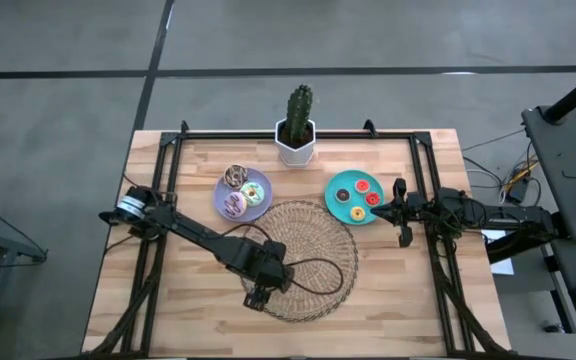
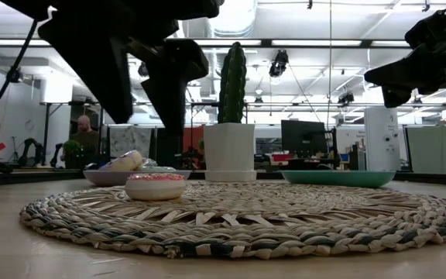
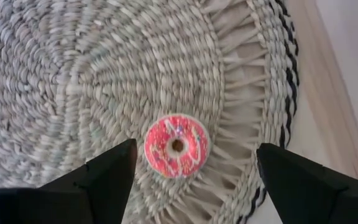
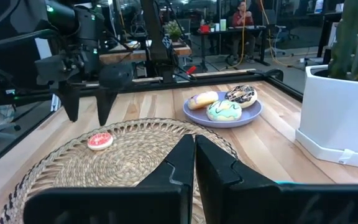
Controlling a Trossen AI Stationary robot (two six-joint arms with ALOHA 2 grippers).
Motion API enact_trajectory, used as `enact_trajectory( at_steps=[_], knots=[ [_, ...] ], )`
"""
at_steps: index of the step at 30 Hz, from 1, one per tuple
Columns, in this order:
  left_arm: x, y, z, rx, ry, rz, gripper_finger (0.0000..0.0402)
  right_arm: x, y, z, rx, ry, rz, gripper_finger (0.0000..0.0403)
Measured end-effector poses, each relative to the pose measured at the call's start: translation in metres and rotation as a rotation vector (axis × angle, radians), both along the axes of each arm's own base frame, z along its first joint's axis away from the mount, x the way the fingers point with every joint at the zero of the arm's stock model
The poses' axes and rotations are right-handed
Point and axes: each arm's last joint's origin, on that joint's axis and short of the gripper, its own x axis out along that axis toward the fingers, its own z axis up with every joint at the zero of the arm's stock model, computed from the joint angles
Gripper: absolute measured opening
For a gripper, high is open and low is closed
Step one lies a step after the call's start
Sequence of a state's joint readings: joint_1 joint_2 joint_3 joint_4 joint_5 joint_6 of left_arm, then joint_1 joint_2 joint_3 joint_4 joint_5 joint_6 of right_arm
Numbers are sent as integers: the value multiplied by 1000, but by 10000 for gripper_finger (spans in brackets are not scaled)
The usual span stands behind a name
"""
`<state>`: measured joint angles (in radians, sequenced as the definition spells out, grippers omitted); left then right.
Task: Pick & Place donuts
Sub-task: Put the small pink donut on the blue plate
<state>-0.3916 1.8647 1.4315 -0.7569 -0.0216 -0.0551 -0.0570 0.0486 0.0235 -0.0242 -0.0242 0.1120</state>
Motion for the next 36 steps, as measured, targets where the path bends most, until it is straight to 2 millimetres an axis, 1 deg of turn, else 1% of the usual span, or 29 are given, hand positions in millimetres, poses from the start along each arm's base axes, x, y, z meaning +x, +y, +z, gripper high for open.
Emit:
enact_trajectory(
  at_steps=[10,18,36],
  knots=[
    [9,4,-12,-2,9,28,300,0,0,0,0,0,0,8],
    [14,4,-27,1,38,45,300,0,0,0,0,0,1,8],
    [13,8,-38,8,48,67,300,0,0,0,0,0,0,9]
  ],
)
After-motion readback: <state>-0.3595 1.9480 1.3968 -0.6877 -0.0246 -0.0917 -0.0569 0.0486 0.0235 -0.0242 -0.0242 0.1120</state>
